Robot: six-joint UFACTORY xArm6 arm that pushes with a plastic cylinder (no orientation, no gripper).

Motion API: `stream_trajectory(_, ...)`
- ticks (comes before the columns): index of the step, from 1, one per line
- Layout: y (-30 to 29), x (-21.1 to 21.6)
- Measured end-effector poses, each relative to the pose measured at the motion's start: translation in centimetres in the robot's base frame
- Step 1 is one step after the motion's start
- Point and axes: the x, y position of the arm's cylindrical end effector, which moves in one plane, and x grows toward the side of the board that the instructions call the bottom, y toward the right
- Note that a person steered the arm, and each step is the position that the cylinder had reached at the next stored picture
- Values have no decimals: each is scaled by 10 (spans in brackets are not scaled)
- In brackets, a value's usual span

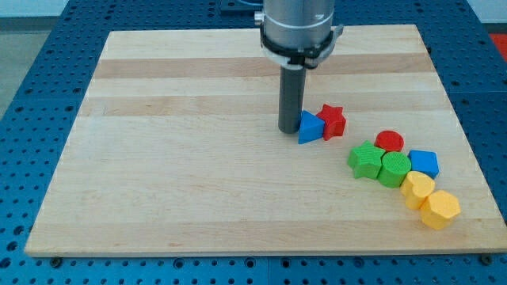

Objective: Place the red star above the blue triangle

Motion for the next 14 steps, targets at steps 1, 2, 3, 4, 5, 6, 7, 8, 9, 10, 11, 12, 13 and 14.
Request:
stream_trajectory(1, 10, -29)
stream_trajectory(2, 11, -38)
stream_trajectory(3, -4, -38)
stream_trajectory(4, -8, -38)
stream_trajectory(5, -25, -27)
stream_trajectory(6, -46, -8)
stream_trajectory(7, -61, 12)
stream_trajectory(8, -60, 21)
stream_trajectory(9, -38, 31)
stream_trajectory(10, -24, 34)
stream_trajectory(11, -10, 33)
stream_trajectory(12, 11, 27)
stream_trajectory(13, 34, 26)
stream_trajectory(14, 52, 25)
